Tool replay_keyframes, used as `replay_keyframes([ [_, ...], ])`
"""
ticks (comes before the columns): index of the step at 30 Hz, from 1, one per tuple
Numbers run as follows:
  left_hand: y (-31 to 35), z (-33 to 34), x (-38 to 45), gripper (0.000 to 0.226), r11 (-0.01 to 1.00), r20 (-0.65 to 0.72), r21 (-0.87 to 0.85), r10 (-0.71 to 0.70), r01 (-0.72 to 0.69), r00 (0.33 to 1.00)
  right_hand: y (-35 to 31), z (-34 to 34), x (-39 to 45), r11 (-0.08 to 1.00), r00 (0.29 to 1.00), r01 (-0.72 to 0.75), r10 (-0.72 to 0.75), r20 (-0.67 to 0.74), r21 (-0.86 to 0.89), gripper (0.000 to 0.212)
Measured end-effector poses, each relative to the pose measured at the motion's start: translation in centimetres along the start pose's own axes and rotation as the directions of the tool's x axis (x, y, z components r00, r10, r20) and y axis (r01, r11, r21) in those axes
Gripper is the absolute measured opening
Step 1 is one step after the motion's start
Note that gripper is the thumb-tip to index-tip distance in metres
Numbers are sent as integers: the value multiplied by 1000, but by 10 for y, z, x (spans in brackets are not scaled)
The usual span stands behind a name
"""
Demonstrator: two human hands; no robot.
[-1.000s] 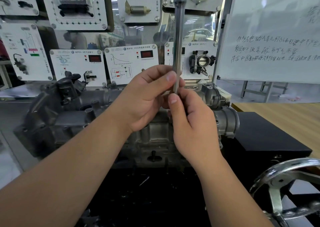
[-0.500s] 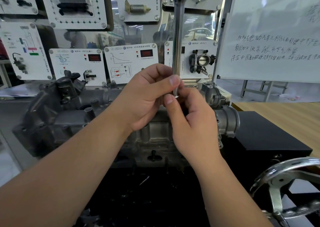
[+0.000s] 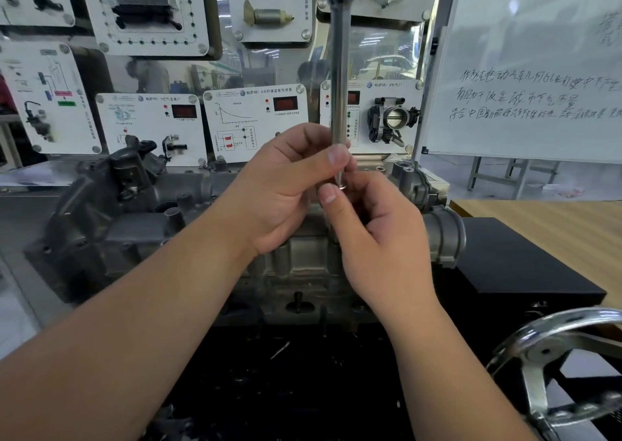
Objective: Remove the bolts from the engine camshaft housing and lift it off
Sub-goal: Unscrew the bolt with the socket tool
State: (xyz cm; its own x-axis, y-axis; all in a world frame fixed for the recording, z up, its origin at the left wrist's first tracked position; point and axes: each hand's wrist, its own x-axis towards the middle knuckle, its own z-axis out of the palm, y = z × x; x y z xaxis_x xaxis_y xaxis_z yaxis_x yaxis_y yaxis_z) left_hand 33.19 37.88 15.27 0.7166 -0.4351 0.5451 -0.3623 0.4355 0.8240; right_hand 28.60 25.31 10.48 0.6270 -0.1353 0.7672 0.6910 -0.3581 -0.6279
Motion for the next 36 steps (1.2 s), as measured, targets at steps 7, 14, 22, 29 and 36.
replay_keyframes([
  [7, 3, 2, -2, 30, 995, 31, 52, -83, 82, 996, -4, -9, 7, 999, 991, -9, 4, 132, 43, 23],
  [14, 0, 1, -1, 10, 1000, 64, -16, -19, 20, 998, -1, -2, 2, 996, 998, -51, 48, 42, 70, 29],
  [22, 2, -3, -2, 32, 998, 52, 21, -67, 66, 996, -5, -4, 3, 999, 998, -35, 32, 60, 39, 18],
  [29, 2, 0, 0, 29, 997, 24, 39, -61, 60, 998, -5, -5, 3, 1000, 996, -15, 15, 89, -7, 31],
  [36, -1, -3, 1, 21, 999, -22, 30, 14, -13, 1000, -1, 0, 1, 998, 999, -48, 48, 12, 42, 21],
])
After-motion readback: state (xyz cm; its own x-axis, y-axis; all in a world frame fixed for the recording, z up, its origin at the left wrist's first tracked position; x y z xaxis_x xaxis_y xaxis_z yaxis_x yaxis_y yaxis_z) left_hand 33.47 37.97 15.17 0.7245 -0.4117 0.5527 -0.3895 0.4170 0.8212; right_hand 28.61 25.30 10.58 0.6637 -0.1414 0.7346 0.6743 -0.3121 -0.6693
